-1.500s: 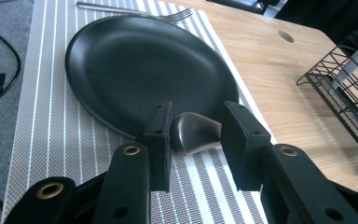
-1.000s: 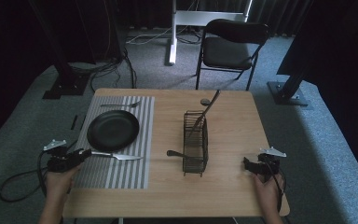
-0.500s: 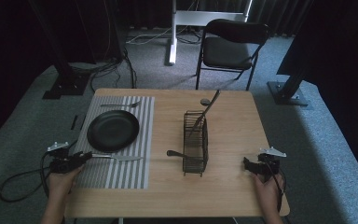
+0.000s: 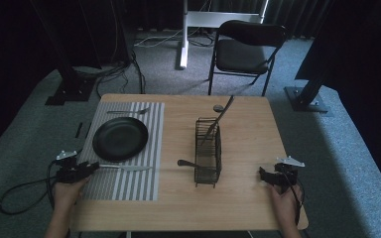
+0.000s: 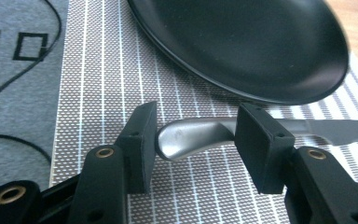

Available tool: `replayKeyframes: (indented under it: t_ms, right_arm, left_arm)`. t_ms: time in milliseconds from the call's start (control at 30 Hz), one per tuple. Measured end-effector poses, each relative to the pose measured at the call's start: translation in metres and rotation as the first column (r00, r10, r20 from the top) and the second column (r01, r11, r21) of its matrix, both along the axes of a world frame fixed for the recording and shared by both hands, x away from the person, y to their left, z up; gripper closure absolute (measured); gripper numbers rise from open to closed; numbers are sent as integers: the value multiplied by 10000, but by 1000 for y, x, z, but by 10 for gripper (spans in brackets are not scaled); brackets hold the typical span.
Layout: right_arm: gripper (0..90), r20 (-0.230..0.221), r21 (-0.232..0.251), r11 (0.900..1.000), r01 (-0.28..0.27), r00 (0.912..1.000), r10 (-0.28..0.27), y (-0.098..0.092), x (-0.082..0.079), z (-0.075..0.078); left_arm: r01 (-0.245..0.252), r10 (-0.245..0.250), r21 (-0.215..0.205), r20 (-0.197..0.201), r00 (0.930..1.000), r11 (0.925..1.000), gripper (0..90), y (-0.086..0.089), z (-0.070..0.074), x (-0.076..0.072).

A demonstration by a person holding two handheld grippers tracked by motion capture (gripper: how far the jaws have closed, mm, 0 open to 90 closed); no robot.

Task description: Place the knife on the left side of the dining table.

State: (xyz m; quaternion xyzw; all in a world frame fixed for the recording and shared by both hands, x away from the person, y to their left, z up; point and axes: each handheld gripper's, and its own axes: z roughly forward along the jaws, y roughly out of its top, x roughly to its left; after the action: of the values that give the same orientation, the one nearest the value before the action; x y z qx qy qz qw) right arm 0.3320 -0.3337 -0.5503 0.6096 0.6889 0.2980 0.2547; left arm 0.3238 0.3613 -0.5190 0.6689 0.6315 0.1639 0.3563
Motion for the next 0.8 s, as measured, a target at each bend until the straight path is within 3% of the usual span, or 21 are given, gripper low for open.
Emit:
replayKeyframes:
  t_ms: [267, 467, 533, 800]
  right_arm:
    - [117, 3, 2, 10000, 1, 10000, -1, 0, 0, 0]
    - [117, 4, 14, 10000, 15, 10000, -15, 0, 0, 0]
    - [117, 5, 12, 10000, 13, 10000, -13, 0, 0, 0]
    - [117, 4, 11, 10000, 12, 10000, -12, 0, 0, 0]
  left_arm:
    - [-95, 103, 434, -197, 9998, 9990, 488, -2, -7, 3]
    - [-138, 130, 550, 154, 9998, 9984, 474, -5, -4, -3]
    - [102, -125, 756, 302, 9995, 9971, 452, -13, 0, -10]
    - [407, -452, 833, 528, 9976, 9957, 399, -26, 2, -29]
